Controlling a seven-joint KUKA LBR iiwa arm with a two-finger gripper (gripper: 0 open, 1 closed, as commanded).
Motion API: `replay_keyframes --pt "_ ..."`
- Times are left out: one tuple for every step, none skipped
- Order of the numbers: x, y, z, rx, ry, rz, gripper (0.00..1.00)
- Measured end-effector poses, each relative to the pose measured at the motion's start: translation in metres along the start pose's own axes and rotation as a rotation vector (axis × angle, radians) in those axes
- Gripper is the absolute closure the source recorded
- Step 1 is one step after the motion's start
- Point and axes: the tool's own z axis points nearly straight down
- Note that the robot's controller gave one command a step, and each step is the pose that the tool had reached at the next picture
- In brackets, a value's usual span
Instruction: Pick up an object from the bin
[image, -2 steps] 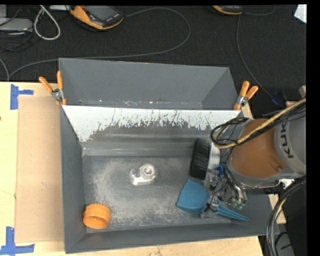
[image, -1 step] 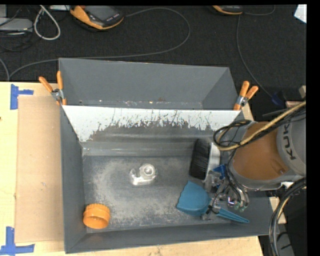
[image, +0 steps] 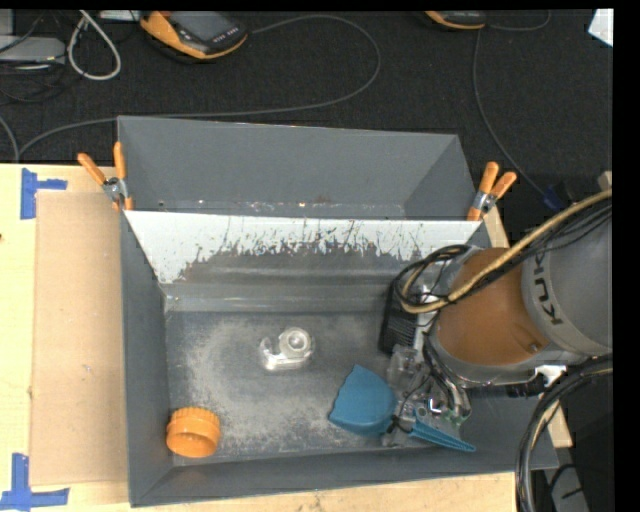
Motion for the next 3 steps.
replay_keyframes --pt "0.000 -0.010 0.000 0.000 0.000 0.008 0.00" --pt "-0.025 -0.032 0.000 -0.001 0.000 -0.271 0.00" --pt "0.001 0.001 0.001 0.003 0.005 0.012 1.00"
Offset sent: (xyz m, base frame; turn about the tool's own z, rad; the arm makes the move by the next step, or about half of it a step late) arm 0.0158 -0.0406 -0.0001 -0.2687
